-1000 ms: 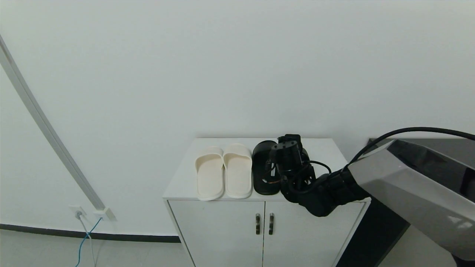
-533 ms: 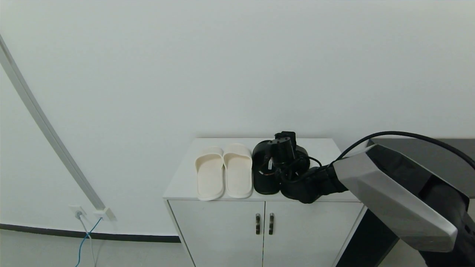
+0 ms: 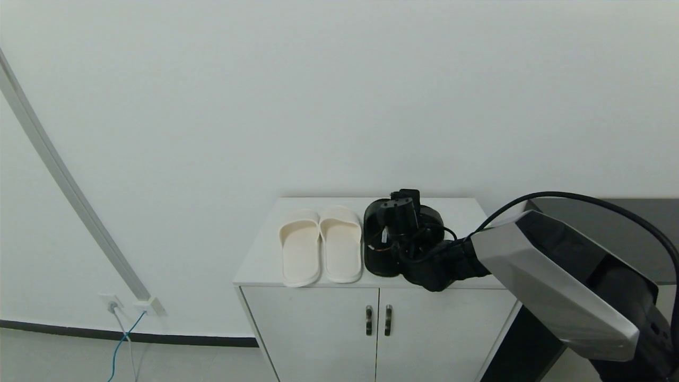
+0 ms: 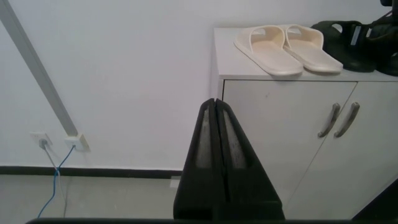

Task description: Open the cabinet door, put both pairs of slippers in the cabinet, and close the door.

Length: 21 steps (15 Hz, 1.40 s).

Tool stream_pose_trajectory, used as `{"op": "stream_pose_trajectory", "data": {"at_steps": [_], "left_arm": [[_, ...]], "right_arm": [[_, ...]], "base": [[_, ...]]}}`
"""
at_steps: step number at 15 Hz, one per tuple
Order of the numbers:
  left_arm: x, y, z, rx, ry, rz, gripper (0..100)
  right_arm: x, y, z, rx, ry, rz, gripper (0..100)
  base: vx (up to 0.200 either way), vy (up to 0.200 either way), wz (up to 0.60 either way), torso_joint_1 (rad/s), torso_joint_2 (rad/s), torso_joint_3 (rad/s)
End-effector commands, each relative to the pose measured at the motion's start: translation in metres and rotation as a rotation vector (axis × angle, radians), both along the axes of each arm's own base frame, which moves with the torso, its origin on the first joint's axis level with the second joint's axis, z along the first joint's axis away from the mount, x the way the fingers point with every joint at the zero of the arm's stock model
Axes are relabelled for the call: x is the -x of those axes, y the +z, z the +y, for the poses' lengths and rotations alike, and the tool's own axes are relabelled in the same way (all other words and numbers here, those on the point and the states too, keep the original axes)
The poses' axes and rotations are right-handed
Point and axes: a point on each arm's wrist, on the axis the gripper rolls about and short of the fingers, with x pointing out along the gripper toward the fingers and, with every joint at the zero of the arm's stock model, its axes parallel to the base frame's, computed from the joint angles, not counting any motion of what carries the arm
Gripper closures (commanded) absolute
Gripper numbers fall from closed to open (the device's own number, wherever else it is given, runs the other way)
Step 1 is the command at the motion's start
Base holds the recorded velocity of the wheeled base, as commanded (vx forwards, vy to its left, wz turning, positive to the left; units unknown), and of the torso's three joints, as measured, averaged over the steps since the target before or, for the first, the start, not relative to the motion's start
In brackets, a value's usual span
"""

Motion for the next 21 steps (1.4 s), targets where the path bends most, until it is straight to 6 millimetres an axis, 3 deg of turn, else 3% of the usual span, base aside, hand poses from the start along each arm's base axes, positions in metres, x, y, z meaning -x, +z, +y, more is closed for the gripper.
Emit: {"op": "stream_pose_trajectory", "data": {"at_steps": [1,7,11,15,18,21], "left_arm": [[0.000,0.000,0.000,0.000,0.001,0.000,100],[0.000,0.000,0.000,0.000,0.001,0.000,100],[0.000,0.000,0.000,-0.001,0.001,0.000,100],[0.000,0.000,0.000,-0.001,0.001,0.000,100],[0.000,0.000,0.000,-0.001,0.001,0.000,100],[0.000,0.000,0.000,-0.001,0.001,0.000,100]], "right_arm": [[0.008,0.013,-0.004,-0.001,0.002,-0.004,100],[0.060,0.066,-0.029,-0.004,0.087,0.005,100],[0.127,0.097,-0.056,-0.055,0.366,0.036,100],[0.172,0.101,-0.081,-0.069,0.664,-0.003,100],[0.186,0.099,-0.087,-0.038,0.797,-0.037,100],[0.185,0.092,-0.088,0.062,0.850,-0.125,100]], "base": [[0.000,0.000,0.00,0.000,0.00,0.000],[0.000,0.000,0.00,0.000,0.00,0.000],[0.000,0.000,0.00,0.000,0.00,0.000],[0.000,0.000,0.00,0.000,0.00,0.000],[0.000,0.000,0.00,0.000,0.00,0.000],[0.000,0.000,0.00,0.000,0.00,0.000]]}}
